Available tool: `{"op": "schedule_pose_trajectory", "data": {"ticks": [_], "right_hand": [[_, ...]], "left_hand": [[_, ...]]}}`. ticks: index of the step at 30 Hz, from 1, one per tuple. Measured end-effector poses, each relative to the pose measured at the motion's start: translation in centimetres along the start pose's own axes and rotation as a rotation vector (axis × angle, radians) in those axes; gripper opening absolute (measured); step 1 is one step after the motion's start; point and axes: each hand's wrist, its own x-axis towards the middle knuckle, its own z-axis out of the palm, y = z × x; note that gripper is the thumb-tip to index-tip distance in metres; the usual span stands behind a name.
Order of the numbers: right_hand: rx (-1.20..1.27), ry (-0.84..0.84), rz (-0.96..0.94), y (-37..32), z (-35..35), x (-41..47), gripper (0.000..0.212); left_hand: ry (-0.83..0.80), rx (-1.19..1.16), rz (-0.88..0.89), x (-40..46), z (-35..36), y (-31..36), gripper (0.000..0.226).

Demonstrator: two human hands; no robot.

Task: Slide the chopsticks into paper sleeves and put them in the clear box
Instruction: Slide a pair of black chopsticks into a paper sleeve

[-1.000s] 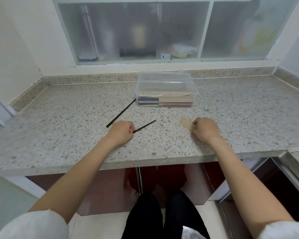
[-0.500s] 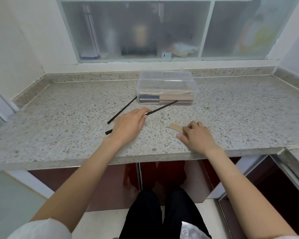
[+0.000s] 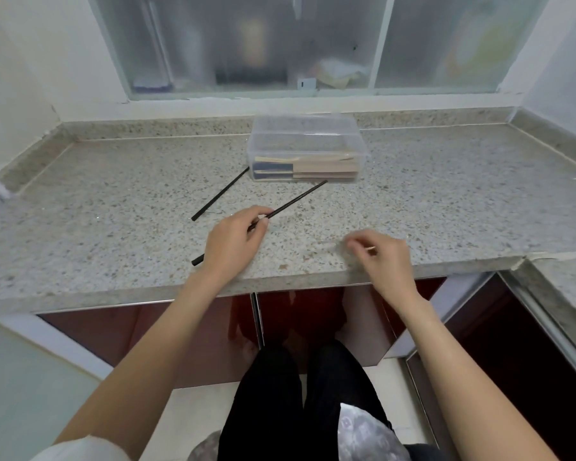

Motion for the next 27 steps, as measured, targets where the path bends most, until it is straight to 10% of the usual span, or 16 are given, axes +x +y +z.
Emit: {"op": "schedule_pose_trajectory", "data": {"ticks": [4, 10, 27], "right_hand": [[0.751, 0.326, 0.596, -1.7, -1.0, 1.8, 0.004], [1.186, 0.434, 0.73, -2.6, -0.9, 2.0, 0.009], [1.257, 0.371, 0.682, -1.8, -0.5, 1.5, 0.029]], "left_hand": [[0.037, -0.051, 0.107, -0.5, -0.3, 1.2, 0.025], [0.022, 0.05, 0.241, -1.9, 0.0, 2.2, 0.03], [-0.003, 0.023, 0.21, -1.8, 0.7, 2.3, 0.035]]}}
